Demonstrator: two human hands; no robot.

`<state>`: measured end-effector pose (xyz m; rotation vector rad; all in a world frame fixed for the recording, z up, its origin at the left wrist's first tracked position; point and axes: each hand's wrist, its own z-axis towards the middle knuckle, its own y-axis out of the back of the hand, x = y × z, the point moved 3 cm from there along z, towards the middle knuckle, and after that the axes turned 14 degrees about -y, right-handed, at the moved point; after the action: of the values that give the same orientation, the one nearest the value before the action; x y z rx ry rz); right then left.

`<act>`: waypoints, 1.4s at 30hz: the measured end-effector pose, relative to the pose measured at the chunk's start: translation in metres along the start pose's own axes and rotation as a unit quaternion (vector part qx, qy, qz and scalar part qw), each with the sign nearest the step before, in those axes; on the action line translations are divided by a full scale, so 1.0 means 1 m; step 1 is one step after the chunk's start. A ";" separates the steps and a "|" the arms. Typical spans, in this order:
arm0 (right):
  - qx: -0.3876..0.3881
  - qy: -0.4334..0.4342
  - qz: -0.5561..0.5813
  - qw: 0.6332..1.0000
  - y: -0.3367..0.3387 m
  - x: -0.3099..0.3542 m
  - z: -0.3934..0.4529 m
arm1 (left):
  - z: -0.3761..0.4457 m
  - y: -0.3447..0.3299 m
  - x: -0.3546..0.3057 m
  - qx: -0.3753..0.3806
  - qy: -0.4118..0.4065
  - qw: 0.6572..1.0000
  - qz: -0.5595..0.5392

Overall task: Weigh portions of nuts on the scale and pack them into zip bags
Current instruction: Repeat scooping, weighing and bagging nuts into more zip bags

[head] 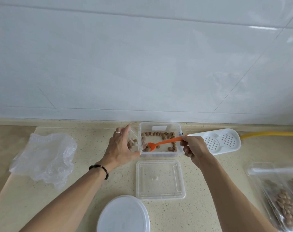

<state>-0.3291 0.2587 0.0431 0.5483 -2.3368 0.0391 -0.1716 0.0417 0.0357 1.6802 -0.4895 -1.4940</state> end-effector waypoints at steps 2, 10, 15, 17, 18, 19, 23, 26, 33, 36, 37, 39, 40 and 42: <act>-0.008 -0.002 0.019 1.000 0.003 0.000 0.001 | 0.001 0.000 0.000 0.000 0.000 1.000 0.003; -0.027 0.036 0.087 0.995 0.028 0.028 -0.016 | 0.010 -0.001 -0.011 0.006 -0.006 1.000 0.001; -0.016 0.092 0.072 0.993 0.029 0.055 -0.042 | 0.021 -0.002 -0.028 0.006 -0.024 1.000 0.000; -0.005 0.135 0.021 0.991 0.021 0.063 -0.053 | 0.025 -0.001 -0.034 0.001 -0.022 0.999 -0.022; -0.003 0.164 -0.014 0.986 0.017 0.066 -0.059 | 0.027 0.001 -0.038 -0.002 -0.020 0.999 -0.036; -0.002 0.195 -0.052 0.979 0.012 0.069 -0.065 | 0.028 0.002 -0.040 -0.004 -0.017 0.999 -0.049; 0.007 0.292 -0.149 0.945 0.001 0.078 -0.085 | 0.029 0.008 -0.045 -0.017 -0.012 0.995 -0.093; 0.010 0.330 -0.197 0.923 -0.001 0.081 -0.095 | 0.027 0.009 -0.044 -0.026 -0.013 0.994 -0.109; -0.037 0.365 -0.181 0.913 0.007 0.083 -0.103 | 0.025 0.010 -0.042 -0.036 -0.008 0.996 -0.083; -0.068 0.337 -0.142 0.928 0.013 0.074 -0.094 | 0.019 0.010 -0.035 -0.040 0.002 0.998 -0.058; -0.073 0.318 -0.127 0.937 0.014 0.069 -0.087 | 0.016 0.009 -0.031 -0.041 0.004 0.998 -0.052; -0.088 0.274 -0.117 0.950 0.018 0.053 -0.069 | 0.010 0.009 -0.022 -0.040 0.010 0.998 -0.044; -0.098 0.256 -0.122 0.954 0.019 0.045 -0.059 | 0.007 0.009 -0.018 -0.037 0.014 0.998 -0.042; -0.111 0.233 -0.139 0.956 0.018 0.029 -0.042 | 0.004 0.008 -0.012 -0.032 0.019 0.999 -0.040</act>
<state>-0.3275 0.2719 0.0953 0.6681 -1.7633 -0.2026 -0.1757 0.0443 0.0494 1.6914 -0.3549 -1.5168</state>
